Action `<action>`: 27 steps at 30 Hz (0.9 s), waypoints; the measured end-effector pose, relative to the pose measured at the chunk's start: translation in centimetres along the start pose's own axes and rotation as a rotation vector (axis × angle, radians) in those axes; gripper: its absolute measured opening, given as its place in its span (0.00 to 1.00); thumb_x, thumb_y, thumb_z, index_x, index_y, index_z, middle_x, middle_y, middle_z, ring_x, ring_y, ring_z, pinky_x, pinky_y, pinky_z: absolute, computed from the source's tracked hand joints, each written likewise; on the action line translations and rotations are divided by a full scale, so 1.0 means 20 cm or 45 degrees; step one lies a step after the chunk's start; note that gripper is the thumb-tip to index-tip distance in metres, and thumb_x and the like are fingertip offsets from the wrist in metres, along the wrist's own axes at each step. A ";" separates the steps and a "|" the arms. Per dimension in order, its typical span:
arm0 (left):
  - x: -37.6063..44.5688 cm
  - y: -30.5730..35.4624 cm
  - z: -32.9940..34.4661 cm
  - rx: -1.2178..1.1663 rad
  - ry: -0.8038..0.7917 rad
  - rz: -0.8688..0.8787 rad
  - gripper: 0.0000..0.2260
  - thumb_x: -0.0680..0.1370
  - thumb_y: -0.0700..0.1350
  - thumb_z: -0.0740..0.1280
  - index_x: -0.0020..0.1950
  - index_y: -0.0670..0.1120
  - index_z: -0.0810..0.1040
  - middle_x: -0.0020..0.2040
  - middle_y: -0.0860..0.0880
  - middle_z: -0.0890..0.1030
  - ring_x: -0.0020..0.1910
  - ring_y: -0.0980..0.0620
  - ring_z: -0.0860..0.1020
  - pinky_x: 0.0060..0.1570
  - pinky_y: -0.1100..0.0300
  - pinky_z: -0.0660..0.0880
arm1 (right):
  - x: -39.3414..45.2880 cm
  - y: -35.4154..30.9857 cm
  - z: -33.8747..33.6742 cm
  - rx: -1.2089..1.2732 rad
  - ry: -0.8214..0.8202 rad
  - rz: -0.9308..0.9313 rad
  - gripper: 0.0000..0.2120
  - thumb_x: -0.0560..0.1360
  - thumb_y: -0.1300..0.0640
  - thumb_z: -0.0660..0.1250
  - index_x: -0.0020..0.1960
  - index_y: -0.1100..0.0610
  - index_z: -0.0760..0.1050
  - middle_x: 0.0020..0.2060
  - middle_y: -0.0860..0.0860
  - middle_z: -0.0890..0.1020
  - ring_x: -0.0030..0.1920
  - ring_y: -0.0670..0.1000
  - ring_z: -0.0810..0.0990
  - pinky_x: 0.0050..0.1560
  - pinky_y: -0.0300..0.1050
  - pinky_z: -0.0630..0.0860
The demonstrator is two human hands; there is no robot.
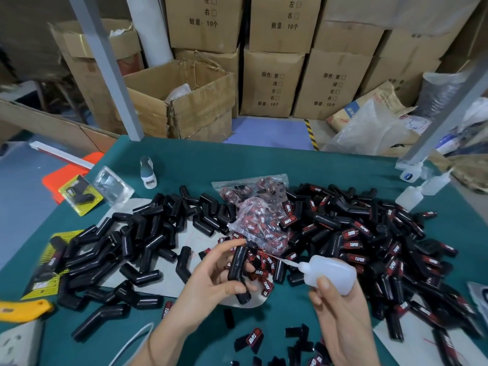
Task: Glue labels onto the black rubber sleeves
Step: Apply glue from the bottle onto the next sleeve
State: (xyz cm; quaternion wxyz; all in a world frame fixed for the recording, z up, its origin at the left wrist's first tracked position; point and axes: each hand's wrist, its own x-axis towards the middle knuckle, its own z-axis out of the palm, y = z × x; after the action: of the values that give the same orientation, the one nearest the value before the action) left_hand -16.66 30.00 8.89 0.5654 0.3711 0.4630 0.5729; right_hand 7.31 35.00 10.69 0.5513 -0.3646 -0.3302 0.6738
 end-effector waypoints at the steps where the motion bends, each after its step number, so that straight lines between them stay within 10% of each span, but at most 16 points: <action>1: 0.00 -0.01 0.00 0.017 -0.027 -0.008 0.33 0.70 0.32 0.76 0.70 0.58 0.78 0.56 0.41 0.84 0.49 0.34 0.86 0.50 0.52 0.82 | 0.00 0.00 -0.01 -0.029 0.017 -0.021 0.17 0.64 0.55 0.79 0.53 0.51 0.84 0.48 0.54 0.84 0.37 0.46 0.78 0.31 0.37 0.72; 6: -0.06 -0.04 0.01 0.015 -0.075 -0.012 0.35 0.68 0.34 0.77 0.71 0.59 0.78 0.56 0.41 0.84 0.46 0.36 0.86 0.48 0.51 0.82 | -0.03 -0.01 -0.04 -0.202 -0.058 -0.173 0.09 0.71 0.57 0.75 0.51 0.50 0.82 0.41 0.53 0.83 0.31 0.46 0.75 0.30 0.37 0.72; 14: -0.07 -0.03 0.04 0.019 -0.064 0.037 0.35 0.67 0.35 0.78 0.70 0.60 0.77 0.56 0.40 0.84 0.44 0.38 0.85 0.48 0.52 0.81 | -0.09 -0.02 -0.05 -0.567 0.005 -0.340 0.29 0.64 0.33 0.80 0.54 0.51 0.81 0.38 0.56 0.82 0.31 0.51 0.76 0.32 0.39 0.76; 27: -0.06 -0.07 0.01 0.060 -0.025 0.044 0.35 0.67 0.53 0.84 0.72 0.57 0.76 0.62 0.38 0.84 0.45 0.41 0.86 0.51 0.55 0.81 | -0.17 -0.03 0.05 -0.675 0.101 -0.495 0.13 0.66 0.54 0.77 0.47 0.41 0.82 0.45 0.47 0.85 0.39 0.43 0.83 0.38 0.32 0.79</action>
State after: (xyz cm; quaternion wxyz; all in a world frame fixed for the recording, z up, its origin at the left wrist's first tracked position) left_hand -15.91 28.73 7.64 0.5510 0.3978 0.4646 0.5677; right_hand 7.25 31.76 12.16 0.5680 -0.4515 -0.5357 0.4319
